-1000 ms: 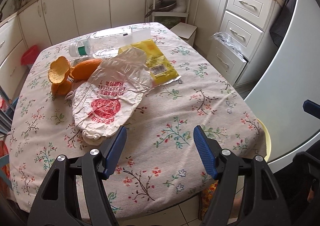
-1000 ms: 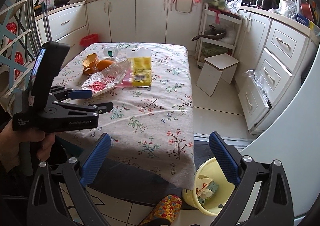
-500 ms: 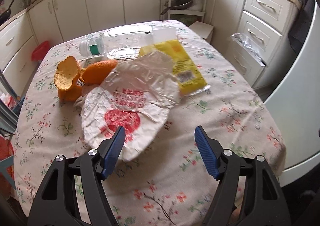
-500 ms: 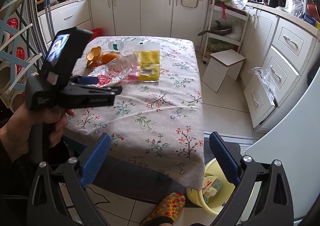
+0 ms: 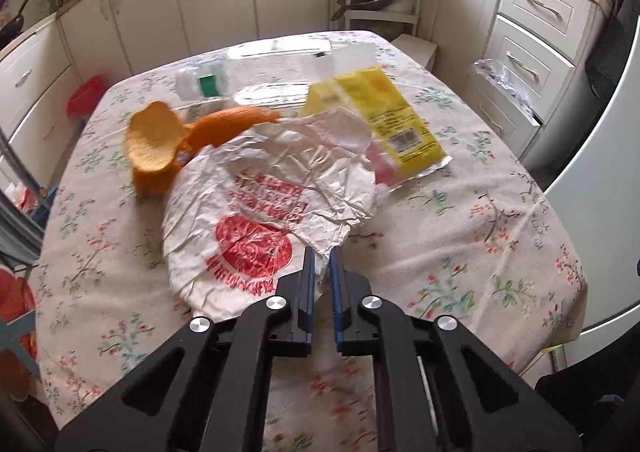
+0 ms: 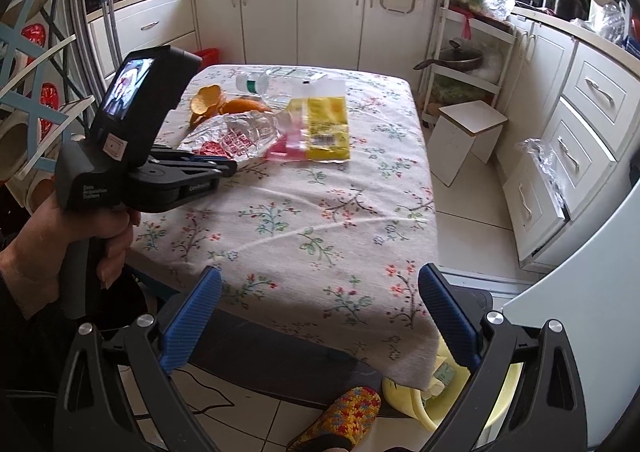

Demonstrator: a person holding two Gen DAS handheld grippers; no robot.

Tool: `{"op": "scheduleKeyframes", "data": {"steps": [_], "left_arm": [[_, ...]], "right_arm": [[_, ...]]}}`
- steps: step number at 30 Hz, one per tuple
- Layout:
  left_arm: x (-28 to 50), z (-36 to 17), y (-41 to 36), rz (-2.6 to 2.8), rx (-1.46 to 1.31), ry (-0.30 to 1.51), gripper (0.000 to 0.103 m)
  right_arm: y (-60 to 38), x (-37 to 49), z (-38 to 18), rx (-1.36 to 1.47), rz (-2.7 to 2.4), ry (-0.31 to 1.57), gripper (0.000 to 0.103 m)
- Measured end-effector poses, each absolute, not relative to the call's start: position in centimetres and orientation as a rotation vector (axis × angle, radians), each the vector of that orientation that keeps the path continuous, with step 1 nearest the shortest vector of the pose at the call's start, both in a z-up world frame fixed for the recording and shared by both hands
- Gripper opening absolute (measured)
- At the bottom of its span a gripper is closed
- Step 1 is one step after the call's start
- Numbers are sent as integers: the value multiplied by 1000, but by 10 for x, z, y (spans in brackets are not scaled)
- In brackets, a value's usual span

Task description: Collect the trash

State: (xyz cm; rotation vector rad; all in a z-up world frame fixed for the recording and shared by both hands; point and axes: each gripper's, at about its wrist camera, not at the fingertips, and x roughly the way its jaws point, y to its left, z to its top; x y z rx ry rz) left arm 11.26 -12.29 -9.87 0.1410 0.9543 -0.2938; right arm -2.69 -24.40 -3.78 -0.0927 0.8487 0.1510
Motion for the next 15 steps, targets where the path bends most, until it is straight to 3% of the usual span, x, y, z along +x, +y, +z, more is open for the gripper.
{"op": "scheduleKeyframes", "data": {"steps": [13, 15], "left_arm": [[98, -88, -72, -323, 68, 1006, 5], [97, -88, -71, -335, 84, 1008, 9]], "right_arm": [[-210, -11, -54, -134, 186, 876, 94], [-208, -7, -59, -130, 184, 883, 94]]}}
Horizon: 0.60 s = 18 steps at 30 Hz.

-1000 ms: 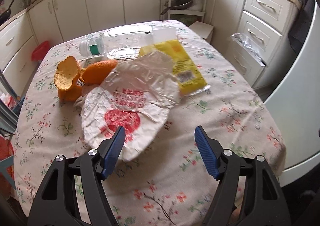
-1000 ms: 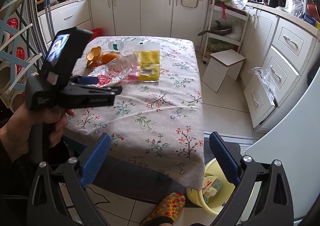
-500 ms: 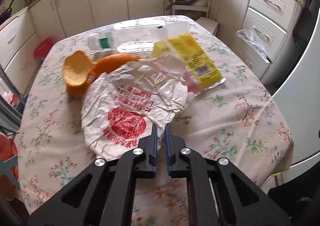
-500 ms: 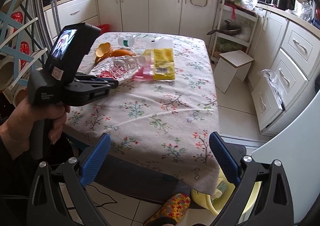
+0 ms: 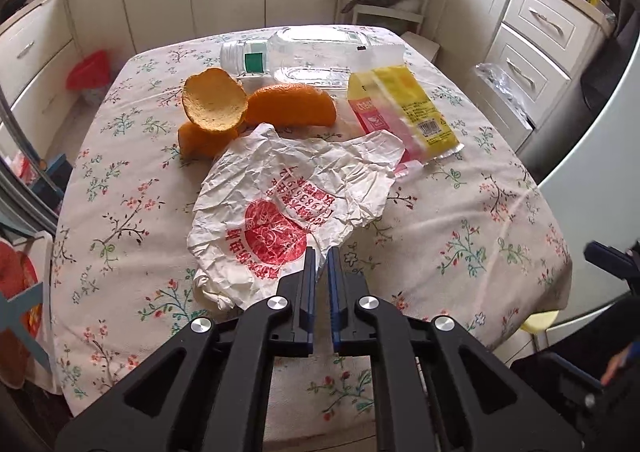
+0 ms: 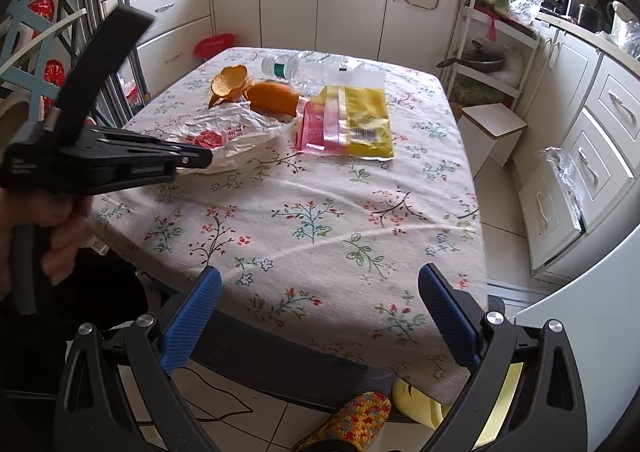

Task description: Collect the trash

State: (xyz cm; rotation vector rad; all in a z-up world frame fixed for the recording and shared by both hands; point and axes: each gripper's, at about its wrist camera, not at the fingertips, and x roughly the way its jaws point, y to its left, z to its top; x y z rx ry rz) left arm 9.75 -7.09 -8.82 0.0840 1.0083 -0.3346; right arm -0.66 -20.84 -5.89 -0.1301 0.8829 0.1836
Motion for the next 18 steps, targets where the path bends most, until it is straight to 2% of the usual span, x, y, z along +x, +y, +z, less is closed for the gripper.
{"op": "scheduleKeyframes", "data": {"steps": [1, 3, 5, 9, 13, 14, 15, 17, 18], "left_arm": [[97, -88, -71, -345, 92, 1009, 13], [95, -88, -72, -336, 124, 989, 30], [95, -87, -73, -329, 149, 970, 38], [100, -87, -77, -301, 206, 937, 50], [107, -92, -85, -306, 275, 925, 53], [111, -97, -88, -321, 289, 939, 51], [114, -100, -89, -326, 289, 951, 32], [119, -103, -93, -342, 292, 985, 8], [119, -101, -93, -345, 291, 982, 3]], "right_arm": [[-208, -3, -62, -123, 183, 888, 94], [-206, 0, -64, -111, 186, 890, 94], [-204, 2, -65, -112, 184, 883, 94], [-200, 8, -67, -104, 180, 882, 94], [-196, 12, -68, -106, 174, 874, 94], [-195, 13, -68, -104, 174, 871, 94], [-196, 14, -68, -102, 174, 868, 94], [-197, 15, -64, -96, 167, 847, 94], [-198, 17, -62, -94, 162, 837, 94]]}}
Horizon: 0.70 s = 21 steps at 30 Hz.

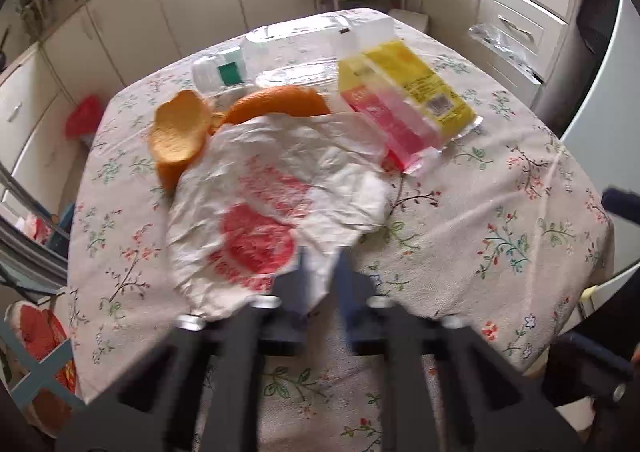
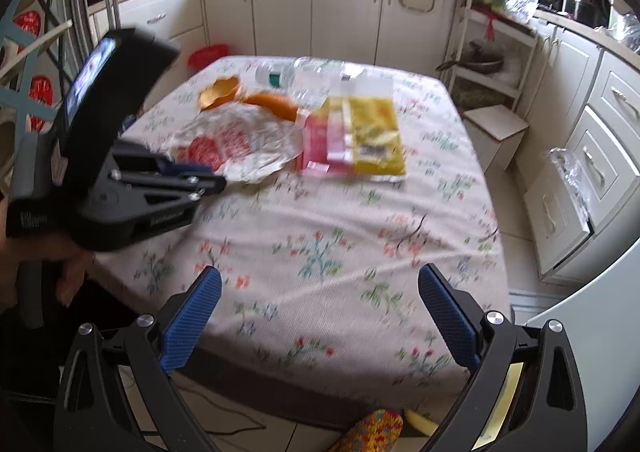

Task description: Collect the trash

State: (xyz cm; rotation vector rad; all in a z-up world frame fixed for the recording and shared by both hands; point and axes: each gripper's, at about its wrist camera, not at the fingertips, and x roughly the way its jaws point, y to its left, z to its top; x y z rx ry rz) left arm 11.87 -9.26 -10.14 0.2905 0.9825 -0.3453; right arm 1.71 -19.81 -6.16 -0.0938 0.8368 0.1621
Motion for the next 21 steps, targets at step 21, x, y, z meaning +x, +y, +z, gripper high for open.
{"op": "scheduleKeyframes", "data": {"steps": [21], "left_arm": [[108, -65, -33, -373, 47, 938, 1]], "right_arm": [[-189, 166, -95, -148, 139, 937, 94]]}}
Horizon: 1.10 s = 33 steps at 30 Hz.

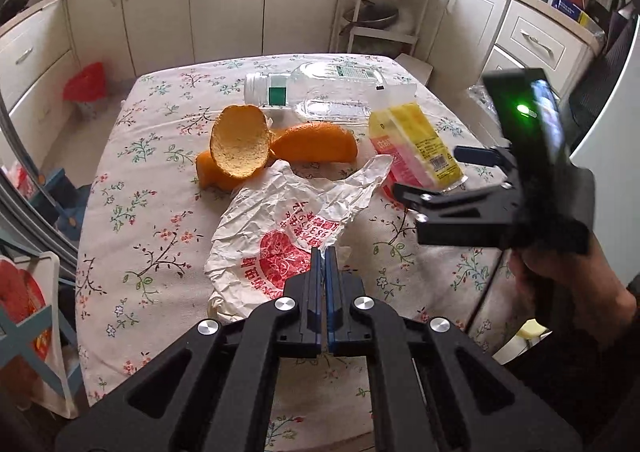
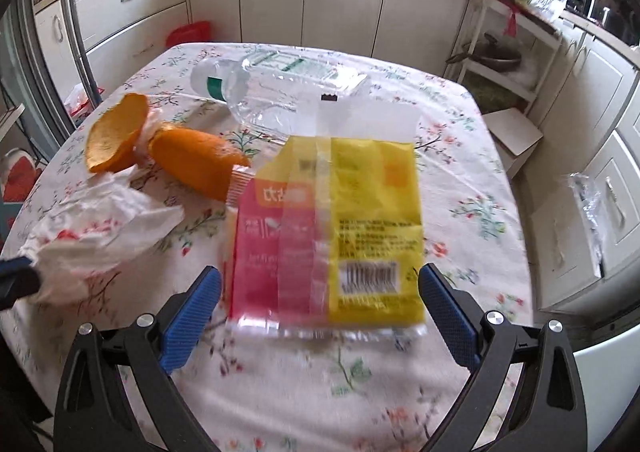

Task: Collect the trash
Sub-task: 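Grasp the yellow and pink snack wrapper with the right tool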

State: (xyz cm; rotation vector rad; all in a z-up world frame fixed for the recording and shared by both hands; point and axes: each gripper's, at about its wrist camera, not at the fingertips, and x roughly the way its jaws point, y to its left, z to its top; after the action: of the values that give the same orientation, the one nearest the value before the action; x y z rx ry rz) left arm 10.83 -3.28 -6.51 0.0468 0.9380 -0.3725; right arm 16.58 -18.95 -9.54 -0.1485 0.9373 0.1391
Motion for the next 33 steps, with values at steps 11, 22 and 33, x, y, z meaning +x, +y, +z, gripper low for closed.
{"op": "scheduleKeyframes", "data": {"steps": [11, 22, 33], "left_arm": [[105, -63, -41, -369, 126, 921, 2], [103, -64, -50, -367, 187, 908, 2], [102, -70, -58, -370, 228, 920, 2]], "right_arm": [[-188, 174, -100, -96, 200, 954, 74], [-185, 165, -92, -78, 263, 939, 18], [-196, 147, -70, -58, 292, 886, 10]]}}
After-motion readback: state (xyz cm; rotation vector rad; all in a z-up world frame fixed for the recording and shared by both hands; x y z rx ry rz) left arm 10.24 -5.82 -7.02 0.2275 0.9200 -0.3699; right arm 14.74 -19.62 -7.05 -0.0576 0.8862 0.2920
